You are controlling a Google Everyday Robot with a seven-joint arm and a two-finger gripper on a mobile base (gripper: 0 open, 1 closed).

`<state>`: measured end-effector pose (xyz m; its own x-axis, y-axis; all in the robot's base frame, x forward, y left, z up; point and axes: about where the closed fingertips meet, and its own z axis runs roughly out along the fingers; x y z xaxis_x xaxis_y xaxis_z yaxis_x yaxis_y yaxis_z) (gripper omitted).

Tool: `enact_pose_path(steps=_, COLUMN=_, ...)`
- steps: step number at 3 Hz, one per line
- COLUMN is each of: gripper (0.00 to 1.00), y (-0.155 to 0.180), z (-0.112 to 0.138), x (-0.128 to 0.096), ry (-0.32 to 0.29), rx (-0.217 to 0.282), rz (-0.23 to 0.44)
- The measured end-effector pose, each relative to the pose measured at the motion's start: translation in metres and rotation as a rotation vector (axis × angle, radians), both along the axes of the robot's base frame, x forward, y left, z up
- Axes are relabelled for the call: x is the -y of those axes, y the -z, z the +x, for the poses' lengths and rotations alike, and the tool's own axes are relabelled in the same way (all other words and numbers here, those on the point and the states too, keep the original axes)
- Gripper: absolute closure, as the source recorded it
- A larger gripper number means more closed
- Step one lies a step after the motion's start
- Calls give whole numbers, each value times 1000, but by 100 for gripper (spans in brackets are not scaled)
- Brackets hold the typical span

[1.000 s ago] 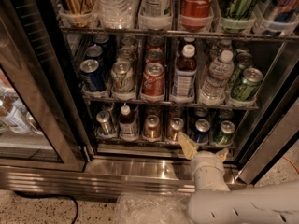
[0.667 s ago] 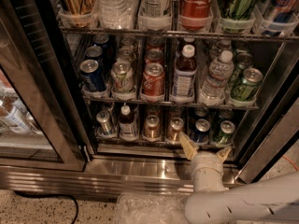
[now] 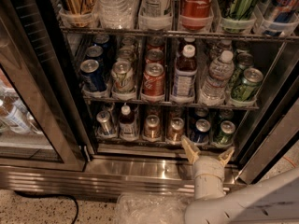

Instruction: Pick pepsi can from bottom shelf of fridge

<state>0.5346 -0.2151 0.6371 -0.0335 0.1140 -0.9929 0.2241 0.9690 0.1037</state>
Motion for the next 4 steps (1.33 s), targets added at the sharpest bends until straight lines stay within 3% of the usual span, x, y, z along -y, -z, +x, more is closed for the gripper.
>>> enact_pose_path(steps=1, gripper=17, y=4, z=1, x=1, ry=9, rx=-6, rz=-3)
enact_pose_path(steps=3, gripper=20, y=23, z=1, x=5, ry=40, rx=-30, rz=-31)
enact_pose_path(steps=4, gripper=19, y=36, z=6, x=1, ry=25, rx=-39, rz=-61)
